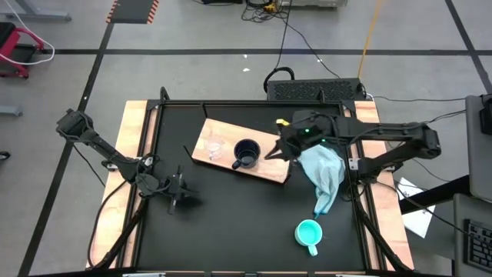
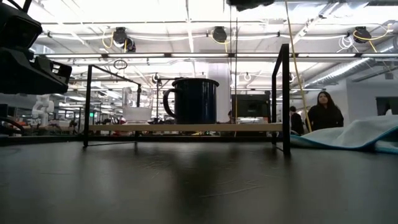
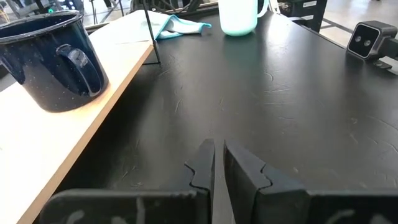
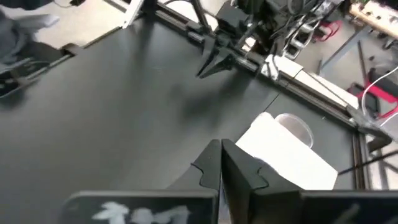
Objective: Stack small to large cups/mugs on shelf
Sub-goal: Put the light blue mug on the shelf
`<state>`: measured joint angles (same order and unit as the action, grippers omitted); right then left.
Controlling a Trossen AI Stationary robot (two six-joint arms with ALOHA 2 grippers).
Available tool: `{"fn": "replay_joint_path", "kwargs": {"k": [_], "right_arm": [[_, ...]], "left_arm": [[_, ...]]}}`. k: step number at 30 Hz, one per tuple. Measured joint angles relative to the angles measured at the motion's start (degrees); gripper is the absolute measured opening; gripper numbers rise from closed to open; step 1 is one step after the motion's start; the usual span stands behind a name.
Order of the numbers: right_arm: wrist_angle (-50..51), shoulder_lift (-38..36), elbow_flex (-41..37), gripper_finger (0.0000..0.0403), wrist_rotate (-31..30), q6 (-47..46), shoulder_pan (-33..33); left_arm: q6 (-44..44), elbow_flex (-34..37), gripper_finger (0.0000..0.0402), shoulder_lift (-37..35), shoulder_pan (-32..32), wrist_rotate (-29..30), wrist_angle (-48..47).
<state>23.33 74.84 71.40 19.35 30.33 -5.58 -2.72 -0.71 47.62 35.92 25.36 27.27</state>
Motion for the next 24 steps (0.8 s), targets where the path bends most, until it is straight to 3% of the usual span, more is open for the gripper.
{"fn": "replay_joint_path", "kwargs": {"k": [9,13,18,24], "right_arm": [[13.9,-5.1,0.0,0.0,-0.1,-5.4,9.7],[17.4,-5.7,-0.1,0.0,-5.9,-11.8,17.1],[13.1,-6.6,-3.0,0.0,-10.7,-17.6,25.4],[1.2,-11.9,-12.5,0.0,-15.4,-19.4,32.2]], "left_arm": [[0.0,0.0,0.0037,0.0,0.0,0.0,-0.1],[0.4,0.0,0.0037,0.0,0.0,0.0,-0.3],[1.8,0.0,0.0037,0.0,0.0,0.0,-0.3],[2.3,0.0,0.0037,0.0,0.0,0.1,-0.1]]}}
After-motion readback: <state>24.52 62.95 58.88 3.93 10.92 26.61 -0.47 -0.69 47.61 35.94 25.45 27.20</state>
